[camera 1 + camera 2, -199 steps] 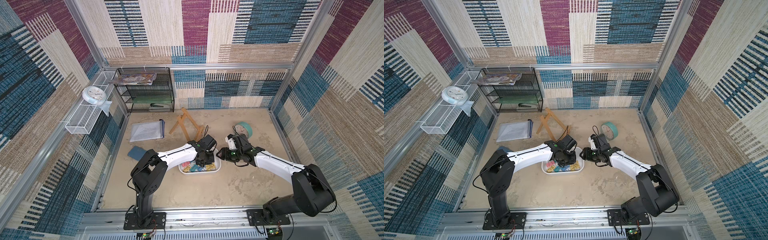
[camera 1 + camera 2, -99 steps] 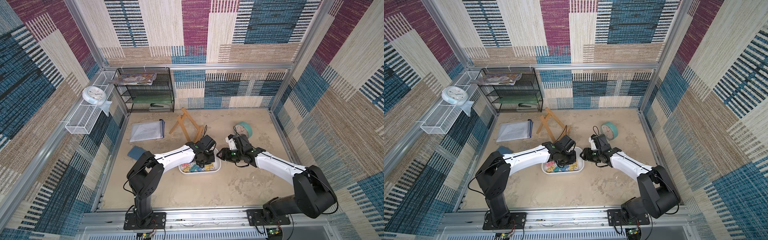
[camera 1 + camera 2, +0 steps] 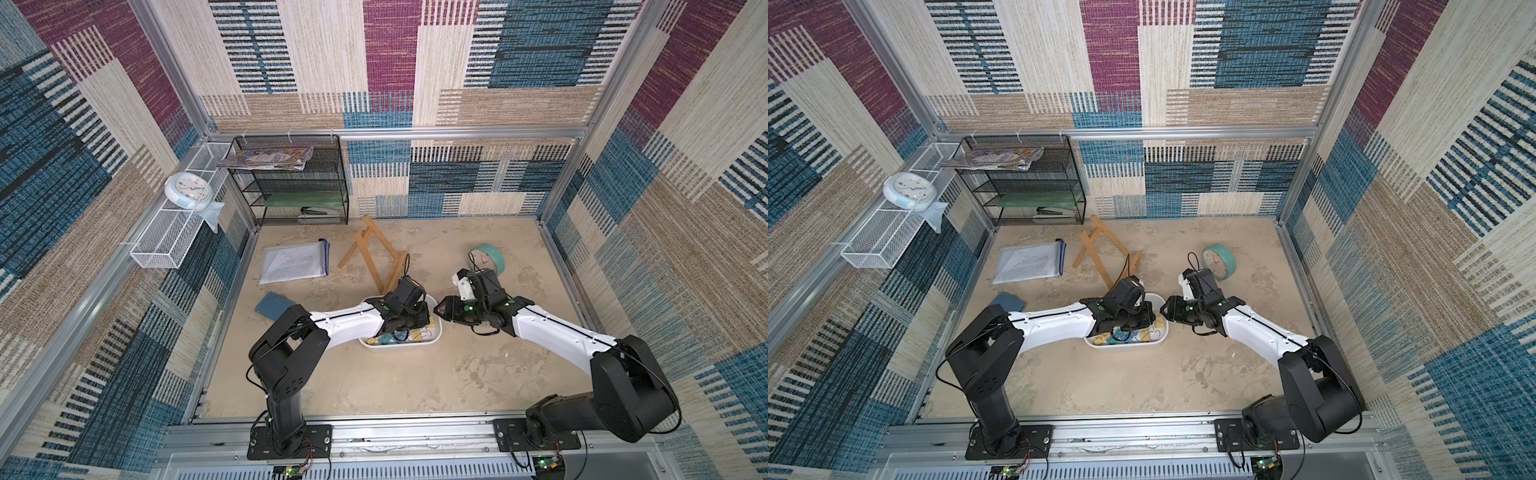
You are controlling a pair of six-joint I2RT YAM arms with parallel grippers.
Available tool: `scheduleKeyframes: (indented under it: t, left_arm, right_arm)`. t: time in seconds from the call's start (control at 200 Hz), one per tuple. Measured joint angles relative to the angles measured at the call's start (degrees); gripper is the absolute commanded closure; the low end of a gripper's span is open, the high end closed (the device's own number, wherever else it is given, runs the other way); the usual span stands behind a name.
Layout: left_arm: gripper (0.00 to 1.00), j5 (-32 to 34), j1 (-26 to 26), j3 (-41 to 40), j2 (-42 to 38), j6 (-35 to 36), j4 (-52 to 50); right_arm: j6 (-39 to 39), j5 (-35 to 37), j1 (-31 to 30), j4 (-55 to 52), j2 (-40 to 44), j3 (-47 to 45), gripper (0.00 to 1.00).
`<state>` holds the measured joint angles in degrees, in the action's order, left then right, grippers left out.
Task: Take out the binder clips from the storage box
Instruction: Pick up the binder clip from the storage box, then place the binder clip at the center of the board.
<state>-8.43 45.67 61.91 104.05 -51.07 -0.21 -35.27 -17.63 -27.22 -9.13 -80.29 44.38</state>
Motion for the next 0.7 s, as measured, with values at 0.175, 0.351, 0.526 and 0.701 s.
scheduleKeyframes:
  t: [0.175, 0.351, 0.526, 0.701]
  left_arm:
    - [1.00, -0.4, -0.6, -2.6, -1.7, -0.8, 5.3]
    - [1.00, -0.5, -0.6, -3.4, -5.0, -0.1, 7.5]
    - [1.00, -0.5, -0.6, -5.3, -10.9, 0.2, 7.7]
    - [1.00, 4.3, 0.2, -13.5, -21.9, -4.4, 6.3]
  right_arm:
    - [-0.1, 0.6, 0.0, 0.0, 1.2, -0.8, 0.45]
    - [-0.7, 1.4, 0.0, 0.9, 5.0, -2.4, 0.44]
    - [-0.8, 1.0, 0.0, 3.0, 10.5, -4.0, 0.41]
    - [-1.0, -2.9, -0.3, 6.9, 14.8, -5.6, 0.39]
